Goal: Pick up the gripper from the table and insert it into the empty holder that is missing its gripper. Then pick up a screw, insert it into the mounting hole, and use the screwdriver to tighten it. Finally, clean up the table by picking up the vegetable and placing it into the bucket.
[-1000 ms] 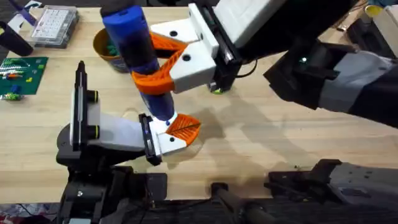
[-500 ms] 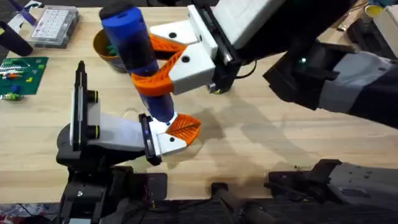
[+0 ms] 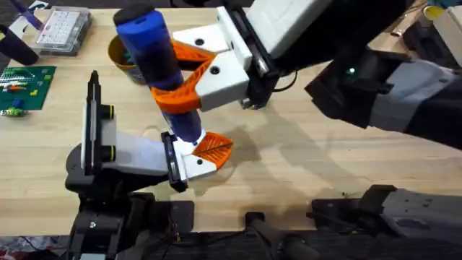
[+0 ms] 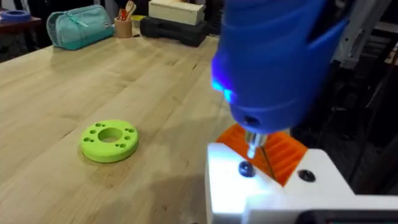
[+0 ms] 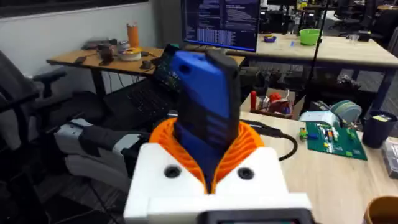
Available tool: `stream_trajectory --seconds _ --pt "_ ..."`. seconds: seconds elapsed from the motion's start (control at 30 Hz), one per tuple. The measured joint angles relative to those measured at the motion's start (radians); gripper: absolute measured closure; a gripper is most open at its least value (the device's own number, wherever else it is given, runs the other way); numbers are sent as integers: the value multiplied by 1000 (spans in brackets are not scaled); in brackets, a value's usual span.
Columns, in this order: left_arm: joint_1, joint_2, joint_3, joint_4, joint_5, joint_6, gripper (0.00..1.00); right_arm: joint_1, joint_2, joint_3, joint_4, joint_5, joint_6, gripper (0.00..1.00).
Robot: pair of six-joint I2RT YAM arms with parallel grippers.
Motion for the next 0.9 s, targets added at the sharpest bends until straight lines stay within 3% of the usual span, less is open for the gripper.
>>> stream_trajectory --seconds 0.9 --pt "0 0 0 0 0 -1 996 2 37 0 1 0 -9 976"
